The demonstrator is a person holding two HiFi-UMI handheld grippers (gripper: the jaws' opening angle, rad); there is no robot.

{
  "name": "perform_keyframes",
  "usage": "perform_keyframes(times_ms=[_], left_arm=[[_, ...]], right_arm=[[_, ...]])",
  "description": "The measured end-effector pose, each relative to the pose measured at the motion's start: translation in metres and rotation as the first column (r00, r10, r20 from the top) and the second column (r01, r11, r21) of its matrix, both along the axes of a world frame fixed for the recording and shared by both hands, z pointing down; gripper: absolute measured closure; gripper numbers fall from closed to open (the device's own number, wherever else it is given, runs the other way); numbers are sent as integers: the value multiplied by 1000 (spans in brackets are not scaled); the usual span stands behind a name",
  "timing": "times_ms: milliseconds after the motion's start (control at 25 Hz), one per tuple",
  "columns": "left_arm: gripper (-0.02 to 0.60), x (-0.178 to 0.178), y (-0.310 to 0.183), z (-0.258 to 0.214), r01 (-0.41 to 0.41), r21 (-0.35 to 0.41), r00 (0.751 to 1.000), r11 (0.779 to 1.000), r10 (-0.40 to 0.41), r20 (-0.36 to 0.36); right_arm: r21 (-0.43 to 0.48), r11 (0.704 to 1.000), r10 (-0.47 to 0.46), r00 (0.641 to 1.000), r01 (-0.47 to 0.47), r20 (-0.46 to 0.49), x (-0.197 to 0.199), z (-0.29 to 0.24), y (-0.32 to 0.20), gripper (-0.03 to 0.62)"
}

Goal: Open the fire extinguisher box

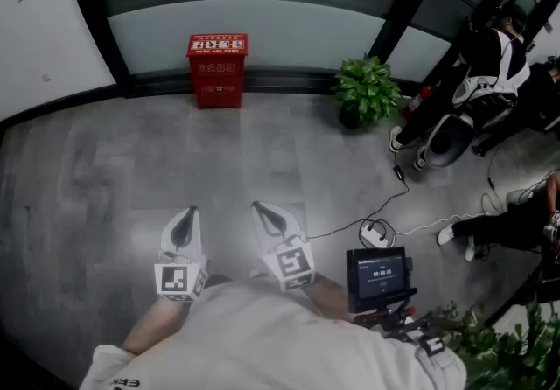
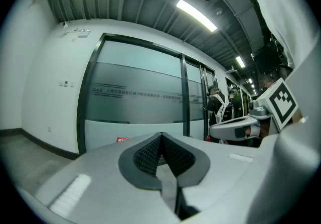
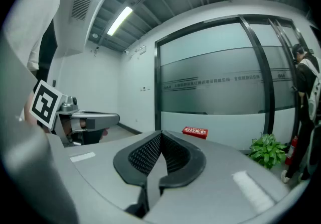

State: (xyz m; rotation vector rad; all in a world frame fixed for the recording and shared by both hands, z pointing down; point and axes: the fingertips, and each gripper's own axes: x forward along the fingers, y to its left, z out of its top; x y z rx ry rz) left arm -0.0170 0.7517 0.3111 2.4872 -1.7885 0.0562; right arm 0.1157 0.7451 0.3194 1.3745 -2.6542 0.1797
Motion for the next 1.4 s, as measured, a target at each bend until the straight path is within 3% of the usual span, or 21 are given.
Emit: perform_keyframes(times_ms=[320, 600, 1120, 1400], left_arm=[[580, 6, -46, 3, 33, 14, 999, 999, -33, -6], [580, -14, -110, 18, 27, 8, 1000, 1000, -27, -5], [580, -112, -293, 23, -17, -9, 1000, 1000, 17, -8], [580, -141, -371, 22, -51, 11, 999, 999, 51, -3]], right_arm=[[2, 1000, -6, 1000, 6, 16, 7, 13, -46, 582], [-18, 1000, -2, 1000, 1, -23, -6, 27, -104, 582], [-37, 997, 64, 995, -67, -80, -92, 34, -285, 582], [-11, 994, 112, 990, -113, -82, -121, 27, -367, 582]])
